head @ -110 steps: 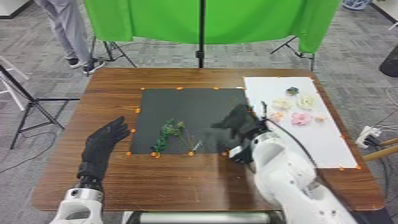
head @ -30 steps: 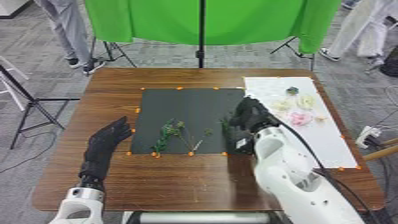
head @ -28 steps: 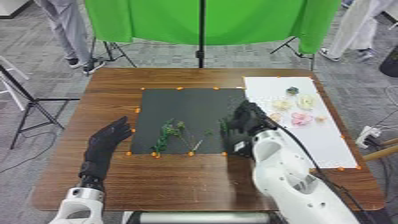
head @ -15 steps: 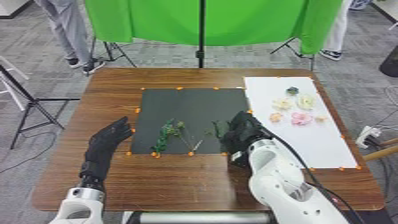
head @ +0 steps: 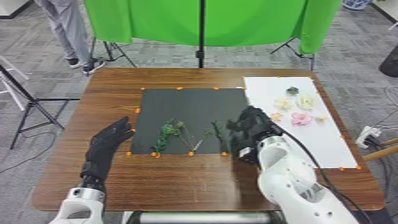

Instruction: Arrange flowers

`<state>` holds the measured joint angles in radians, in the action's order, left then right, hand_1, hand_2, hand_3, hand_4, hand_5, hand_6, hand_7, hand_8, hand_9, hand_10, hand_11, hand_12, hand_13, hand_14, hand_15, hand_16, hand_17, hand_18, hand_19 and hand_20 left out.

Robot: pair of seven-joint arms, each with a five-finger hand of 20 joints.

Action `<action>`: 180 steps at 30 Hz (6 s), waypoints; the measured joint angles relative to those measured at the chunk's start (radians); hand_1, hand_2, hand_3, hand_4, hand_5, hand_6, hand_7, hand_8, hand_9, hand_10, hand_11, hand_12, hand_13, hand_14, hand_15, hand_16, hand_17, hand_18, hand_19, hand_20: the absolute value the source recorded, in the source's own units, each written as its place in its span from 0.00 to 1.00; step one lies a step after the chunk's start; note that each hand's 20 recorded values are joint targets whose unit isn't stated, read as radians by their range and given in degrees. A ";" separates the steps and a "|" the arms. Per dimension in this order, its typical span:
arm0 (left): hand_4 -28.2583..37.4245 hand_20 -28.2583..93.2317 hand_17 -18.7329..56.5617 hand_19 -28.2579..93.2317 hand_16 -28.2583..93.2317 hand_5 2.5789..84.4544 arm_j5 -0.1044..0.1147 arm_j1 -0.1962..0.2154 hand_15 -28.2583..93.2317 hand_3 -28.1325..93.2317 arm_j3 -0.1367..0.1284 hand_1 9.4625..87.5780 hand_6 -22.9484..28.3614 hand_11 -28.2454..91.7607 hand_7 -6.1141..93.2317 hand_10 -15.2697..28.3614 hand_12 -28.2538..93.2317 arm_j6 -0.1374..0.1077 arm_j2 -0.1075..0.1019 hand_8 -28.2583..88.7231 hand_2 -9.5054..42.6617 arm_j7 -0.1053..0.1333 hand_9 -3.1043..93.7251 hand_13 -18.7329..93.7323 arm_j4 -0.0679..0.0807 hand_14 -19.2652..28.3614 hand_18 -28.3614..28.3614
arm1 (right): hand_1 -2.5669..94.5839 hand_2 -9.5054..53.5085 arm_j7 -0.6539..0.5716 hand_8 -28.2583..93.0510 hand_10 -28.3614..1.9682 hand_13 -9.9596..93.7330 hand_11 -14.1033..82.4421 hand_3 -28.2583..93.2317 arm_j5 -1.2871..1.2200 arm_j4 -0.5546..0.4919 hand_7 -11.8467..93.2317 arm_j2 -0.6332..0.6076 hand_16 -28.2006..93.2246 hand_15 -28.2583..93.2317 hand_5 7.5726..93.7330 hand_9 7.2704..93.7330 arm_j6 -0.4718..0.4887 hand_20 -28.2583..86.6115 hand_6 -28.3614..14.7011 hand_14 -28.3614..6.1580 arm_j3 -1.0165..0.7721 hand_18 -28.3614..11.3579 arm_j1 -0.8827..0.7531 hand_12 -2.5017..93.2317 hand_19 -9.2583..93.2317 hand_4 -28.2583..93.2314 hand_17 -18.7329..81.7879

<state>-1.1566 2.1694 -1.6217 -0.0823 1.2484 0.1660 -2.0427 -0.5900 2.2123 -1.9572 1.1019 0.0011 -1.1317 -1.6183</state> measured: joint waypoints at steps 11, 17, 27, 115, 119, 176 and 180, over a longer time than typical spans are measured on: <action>0.02 0.38 0.29 0.30 0.22 0.48 -0.002 0.000 0.44 0.81 0.000 0.16 0.55 0.36 0.15 0.64 0.31 0.003 0.001 0.19 0.17 -0.004 0.43 0.43 0.000 0.77 0.72 | 0.38 0.00 -0.050 0.18 0.34 0.84 0.35 0.79 0.116 -0.018 0.25 -0.108 0.52 0.80 0.57 0.62 0.055 0.79 0.64 0.55 -0.144 0.34 0.039 0.30 1.00 0.15 0.78; 0.02 0.38 0.29 0.30 0.22 0.48 -0.003 0.001 0.44 0.81 -0.002 0.16 0.54 0.36 0.15 0.64 0.31 0.006 0.001 0.19 0.17 -0.004 0.43 0.43 -0.001 0.77 0.72 | 0.41 0.00 -0.051 0.17 0.35 0.85 0.36 0.79 0.050 0.042 0.25 -0.186 0.51 0.81 0.57 0.62 0.315 0.79 0.66 0.58 -0.116 0.36 0.103 0.30 1.00 0.14 0.79; 0.02 0.38 0.29 0.30 0.22 0.48 -0.004 0.000 0.44 0.81 -0.005 0.16 0.54 0.36 0.15 0.64 0.31 0.017 0.000 0.19 0.17 -0.008 0.43 0.43 0.000 0.77 0.72 | 0.64 0.00 -0.030 0.22 0.55 0.92 0.30 0.69 0.085 0.134 0.30 -0.188 0.50 0.79 0.69 0.81 0.199 0.79 0.71 0.73 -0.044 0.44 0.102 0.45 1.00 0.10 0.84; 0.00 0.38 0.34 0.32 0.19 0.51 0.424 0.030 0.44 0.73 -0.032 0.08 0.58 0.40 0.16 0.67 0.29 -0.322 0.000 0.18 0.58 0.188 0.47 0.46 -0.009 0.74 0.68 | 0.33 0.05 0.218 0.17 0.46 0.93 0.46 0.79 -0.130 0.059 0.26 -0.065 0.52 0.76 0.65 0.82 0.060 0.79 0.65 0.68 0.332 0.41 0.639 0.30 1.00 0.12 0.83; 0.00 0.38 0.35 0.32 0.19 0.52 0.391 0.045 0.44 0.73 -0.039 0.08 0.58 0.40 0.16 0.68 0.29 -0.336 0.002 0.18 0.58 0.187 0.47 0.46 -0.007 0.74 0.68 | 0.31 0.12 0.217 0.17 0.47 0.93 0.49 0.82 -0.153 0.045 0.25 -0.152 0.52 0.76 0.64 0.85 0.066 0.78 0.65 0.67 0.308 0.40 0.626 0.31 1.00 0.15 0.83; 0.00 0.38 0.34 0.32 0.19 0.52 0.368 0.012 0.44 0.74 -0.001 0.08 0.58 0.40 0.16 0.68 0.29 -0.314 -0.009 0.18 0.56 0.179 0.47 0.46 0.003 0.74 0.68 | 0.26 0.22 0.276 0.15 0.50 0.99 0.68 0.84 -0.090 0.366 0.21 0.225 0.50 0.79 0.44 0.93 0.519 0.83 0.66 0.69 0.698 0.39 0.726 0.31 1.00 0.25 0.90; 0.00 0.38 0.34 0.32 0.19 0.51 0.368 0.012 0.44 0.74 -0.002 0.08 0.58 0.40 0.16 0.67 0.29 -0.311 -0.009 0.18 0.56 0.175 0.47 0.46 0.003 0.74 0.68 | 0.26 0.22 0.264 0.15 0.50 0.99 0.68 0.84 -0.102 0.346 0.21 0.208 0.50 0.79 0.45 0.93 0.521 0.83 0.65 0.69 0.689 0.38 0.726 0.31 1.00 0.25 0.90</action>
<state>-0.7891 2.1818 -1.6235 -0.3929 1.2392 0.3412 -2.0395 -0.3262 2.1099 -1.6112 1.3097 0.5224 -0.4425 -0.8927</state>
